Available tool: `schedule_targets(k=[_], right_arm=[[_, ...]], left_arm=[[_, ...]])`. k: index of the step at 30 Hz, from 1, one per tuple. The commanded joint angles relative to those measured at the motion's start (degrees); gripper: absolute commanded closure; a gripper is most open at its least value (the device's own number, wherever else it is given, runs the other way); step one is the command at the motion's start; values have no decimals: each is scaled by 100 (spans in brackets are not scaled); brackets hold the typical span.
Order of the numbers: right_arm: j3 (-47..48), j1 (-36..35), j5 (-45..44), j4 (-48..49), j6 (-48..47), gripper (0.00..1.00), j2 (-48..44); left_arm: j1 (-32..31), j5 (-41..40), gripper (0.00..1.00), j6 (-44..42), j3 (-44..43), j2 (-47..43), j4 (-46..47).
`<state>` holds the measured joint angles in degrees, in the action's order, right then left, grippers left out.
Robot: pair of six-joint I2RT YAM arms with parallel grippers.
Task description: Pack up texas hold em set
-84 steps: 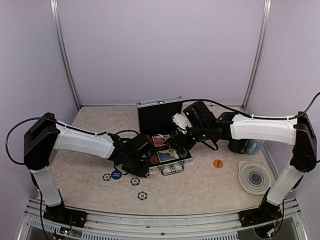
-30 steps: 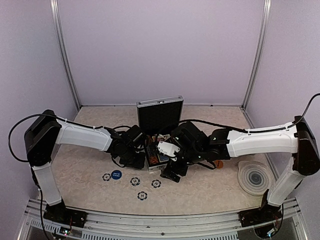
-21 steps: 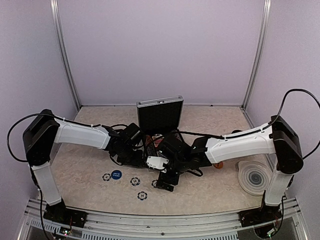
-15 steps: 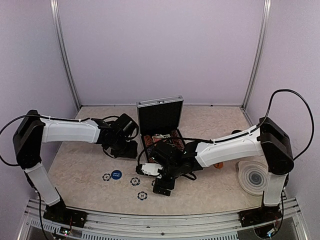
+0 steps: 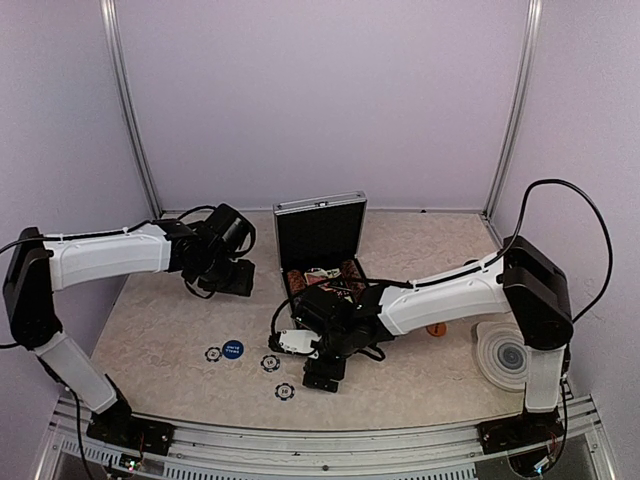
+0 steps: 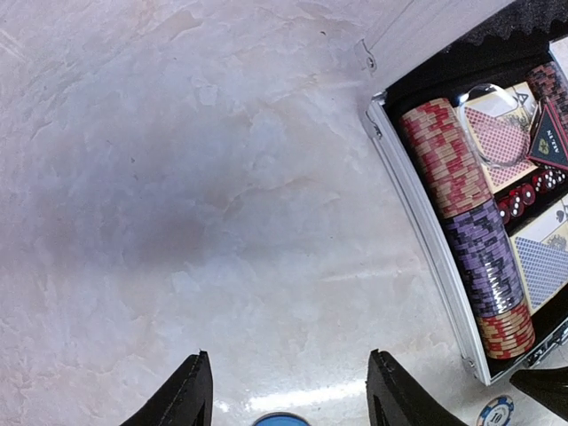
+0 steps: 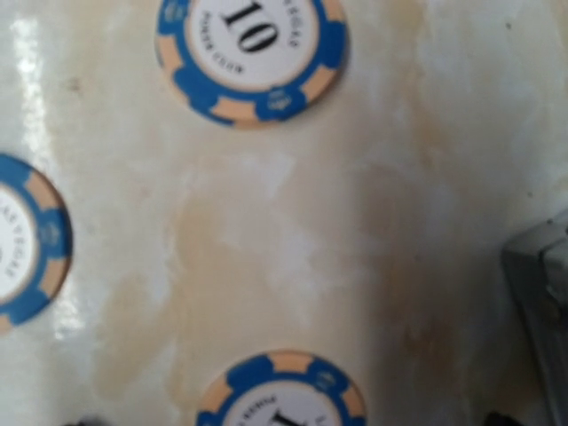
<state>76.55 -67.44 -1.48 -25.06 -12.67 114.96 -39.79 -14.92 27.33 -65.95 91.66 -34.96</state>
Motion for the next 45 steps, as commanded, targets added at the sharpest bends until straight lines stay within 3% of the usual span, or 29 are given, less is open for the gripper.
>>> schedule_targets(k=[1, 11, 20, 29, 36, 45], right_arm=[[99, -34, 105, -162, -49, 3, 247], [232, 126, 663, -342, 27, 15, 458], [264, 234, 951, -568, 157, 31, 552], [224, 372, 760, -574, 380, 22, 563], [-49, 505, 792, -401, 505, 20, 361], [8, 565, 1027, -582, 498, 30, 632]], left_arm=[[139, -290, 40, -270, -129, -312, -171], [222, -638, 18, -367, -6, -606, -118], [384, -646, 17, -402, 458, -697, 309], [393, -605, 17, -397, 557, -693, 393], [400, -607, 17, -388, 580, -686, 417], [452, -514, 17, -369, 576, -617, 443]])
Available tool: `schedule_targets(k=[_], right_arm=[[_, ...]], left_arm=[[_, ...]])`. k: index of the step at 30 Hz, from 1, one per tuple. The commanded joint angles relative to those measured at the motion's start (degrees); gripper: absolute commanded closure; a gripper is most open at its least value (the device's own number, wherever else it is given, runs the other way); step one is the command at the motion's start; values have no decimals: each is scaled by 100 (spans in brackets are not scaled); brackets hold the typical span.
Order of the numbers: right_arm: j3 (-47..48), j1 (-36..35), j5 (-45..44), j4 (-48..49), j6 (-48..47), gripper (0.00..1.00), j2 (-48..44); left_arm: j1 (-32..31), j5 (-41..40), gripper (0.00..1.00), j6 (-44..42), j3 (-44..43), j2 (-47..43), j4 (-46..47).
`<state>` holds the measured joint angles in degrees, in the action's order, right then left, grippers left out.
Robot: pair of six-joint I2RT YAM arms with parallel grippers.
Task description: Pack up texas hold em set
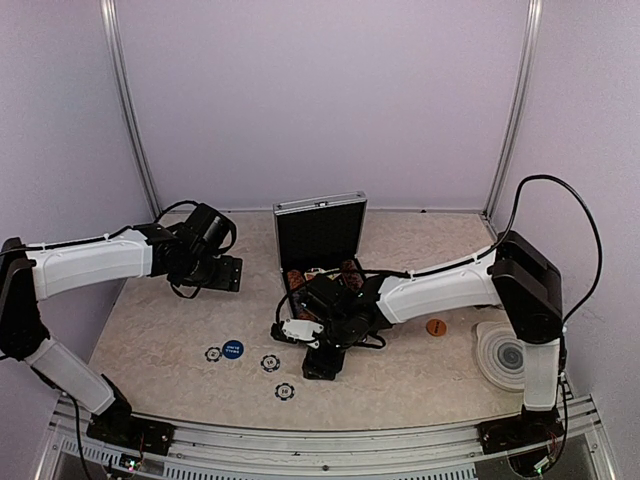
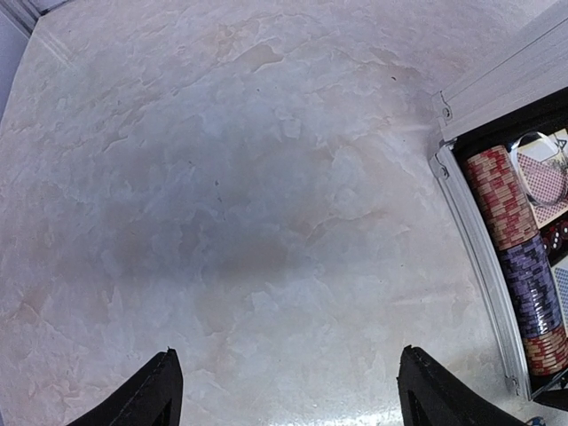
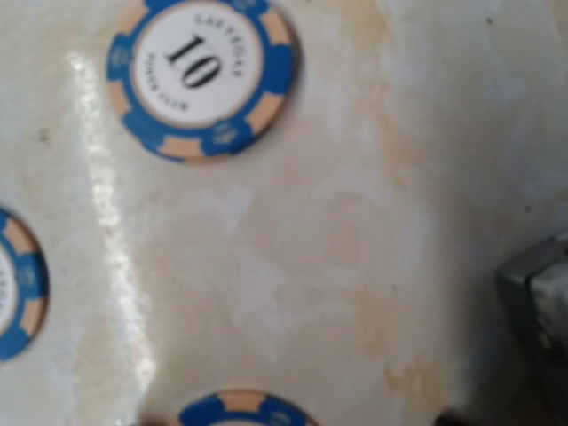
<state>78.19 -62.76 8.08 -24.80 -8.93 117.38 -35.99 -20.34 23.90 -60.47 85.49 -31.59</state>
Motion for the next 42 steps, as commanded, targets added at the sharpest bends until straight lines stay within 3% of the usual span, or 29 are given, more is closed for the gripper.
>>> schedule_targets(k=[1, 14, 23, 42], right_arm=[[-125, 98, 146, -658, 120, 31, 421], [-135, -175, -30, -912, 31, 27, 355], [-143, -175, -27, -1038, 85, 54, 534], [118, -184, -102, -846, -50, 56, -405]], left_arm=[[88, 56, 17, -21, 26, 8, 117], [118, 90, 18, -17, 53, 21, 118], [136, 91, 18, -32, 54, 29, 124], [161, 191, 18, -34, 31, 55, 170]])
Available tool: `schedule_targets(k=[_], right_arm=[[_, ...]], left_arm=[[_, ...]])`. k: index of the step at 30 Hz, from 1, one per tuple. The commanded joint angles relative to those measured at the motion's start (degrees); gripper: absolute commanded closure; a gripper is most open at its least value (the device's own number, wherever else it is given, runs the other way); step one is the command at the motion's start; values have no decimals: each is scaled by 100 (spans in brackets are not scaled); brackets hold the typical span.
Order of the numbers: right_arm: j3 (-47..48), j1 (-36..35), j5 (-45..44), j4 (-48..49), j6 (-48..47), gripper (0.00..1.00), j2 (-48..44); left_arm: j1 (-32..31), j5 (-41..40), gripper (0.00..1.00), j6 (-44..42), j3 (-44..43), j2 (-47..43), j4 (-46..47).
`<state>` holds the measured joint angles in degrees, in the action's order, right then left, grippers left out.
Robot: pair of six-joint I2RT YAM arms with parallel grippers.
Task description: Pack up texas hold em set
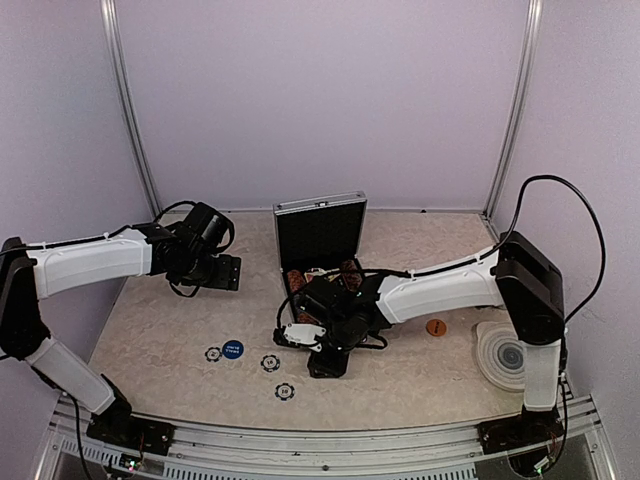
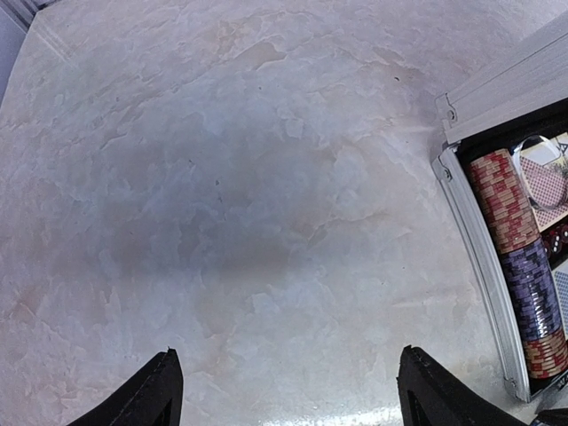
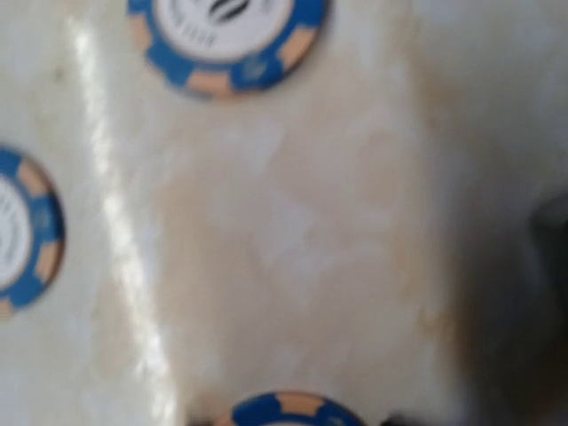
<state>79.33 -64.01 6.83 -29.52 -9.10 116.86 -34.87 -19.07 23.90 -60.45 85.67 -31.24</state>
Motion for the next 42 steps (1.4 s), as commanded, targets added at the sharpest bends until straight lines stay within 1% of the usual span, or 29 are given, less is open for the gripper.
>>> schedule_targets(k=[1, 8, 14, 18, 24, 29, 35, 42], right_arm=[[18, -53, 19, -364, -50, 56, -426], [22, 134, -203, -262, -144, 56, -902], [-19, 666, -362, 4, -39, 55, -1367], [158, 1023, -456, 102, 57, 55, -1415], [605, 1379, -533, 123, 191, 54, -1108], [858, 1444, -548, 13, 236, 54, -776], [756, 1442, -177, -308, 251, 44, -570], [851, 1448, -304, -624, 281, 38, -195]], left_arm=[[58, 75, 18, -30, 32, 45, 136], [60, 101, 18, -35, 51, 12, 137], [60, 96, 18, -34, 86, -19, 136], [60, 135, 18, -32, 75, -24, 155], [60, 108, 18, -44, 95, -33, 166], [60, 106, 18, -39, 122, -27, 153], [60, 148, 18, -52, 103, -27, 166], [68, 185, 18, -61, 69, 52, 174]])
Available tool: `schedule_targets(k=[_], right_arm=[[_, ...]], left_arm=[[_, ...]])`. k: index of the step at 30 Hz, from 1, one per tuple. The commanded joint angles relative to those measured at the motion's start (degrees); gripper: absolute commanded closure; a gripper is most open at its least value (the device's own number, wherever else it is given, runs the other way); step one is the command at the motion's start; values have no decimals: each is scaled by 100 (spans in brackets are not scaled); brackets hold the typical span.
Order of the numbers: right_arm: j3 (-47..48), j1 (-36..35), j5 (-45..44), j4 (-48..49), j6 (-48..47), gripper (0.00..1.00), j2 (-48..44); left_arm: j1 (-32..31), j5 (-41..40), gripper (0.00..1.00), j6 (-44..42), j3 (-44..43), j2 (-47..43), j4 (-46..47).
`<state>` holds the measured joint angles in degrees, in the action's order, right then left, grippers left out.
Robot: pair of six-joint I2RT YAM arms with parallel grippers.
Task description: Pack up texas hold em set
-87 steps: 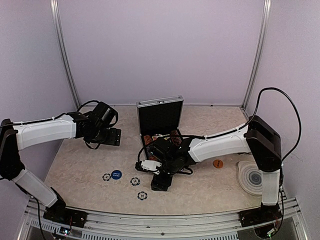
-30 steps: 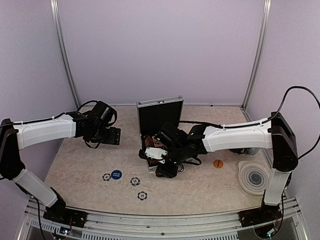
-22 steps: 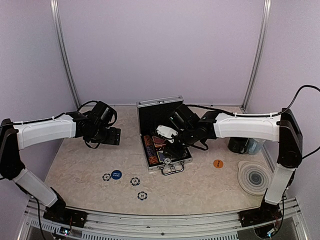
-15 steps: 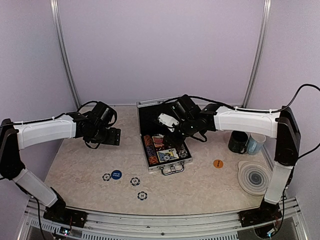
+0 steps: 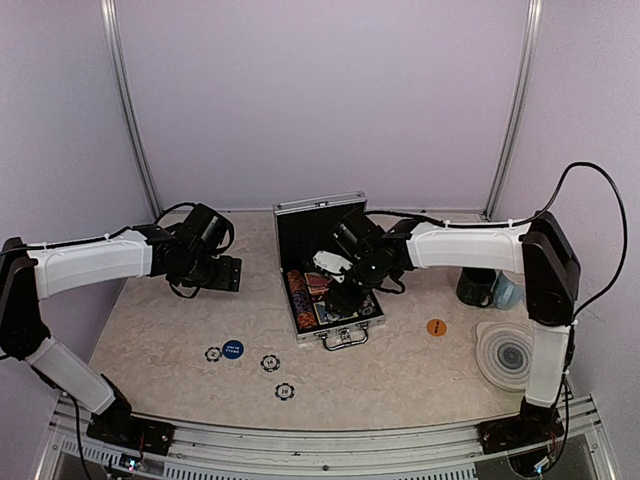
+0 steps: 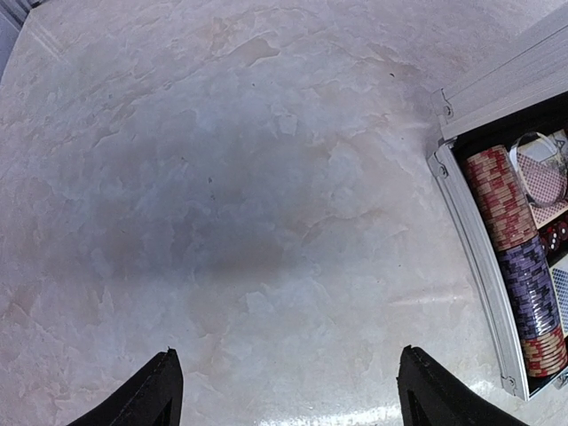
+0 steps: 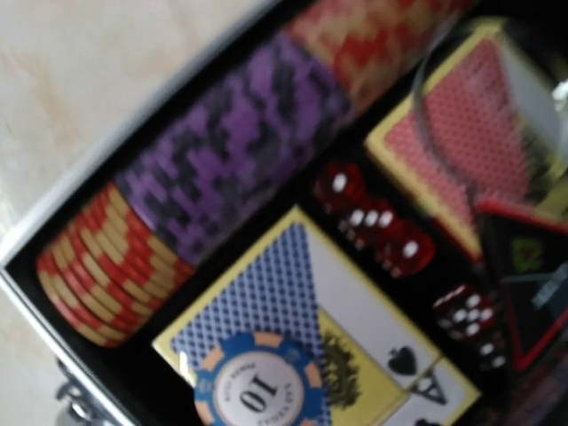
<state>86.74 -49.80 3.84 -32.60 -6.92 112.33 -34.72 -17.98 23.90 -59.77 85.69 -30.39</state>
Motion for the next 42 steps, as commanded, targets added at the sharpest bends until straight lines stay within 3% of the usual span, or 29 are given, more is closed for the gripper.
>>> schedule_targets(k=[1, 12, 32, 42], right_arm=[[141, 24, -45, -344, 71, 37, 318], [618, 23, -101, -462, 360, 29, 826], [765, 19, -493, -1142, 591, 30, 1173], [705, -12, -172, -1234, 571, 55, 1187]], left_arm=[[53, 82, 18, -57, -7, 72, 85], [62, 52, 18, -37, 30, 81, 71], [100, 111, 18, -52, 9, 50, 103], [123, 137, 18, -52, 22, -7, 113]])
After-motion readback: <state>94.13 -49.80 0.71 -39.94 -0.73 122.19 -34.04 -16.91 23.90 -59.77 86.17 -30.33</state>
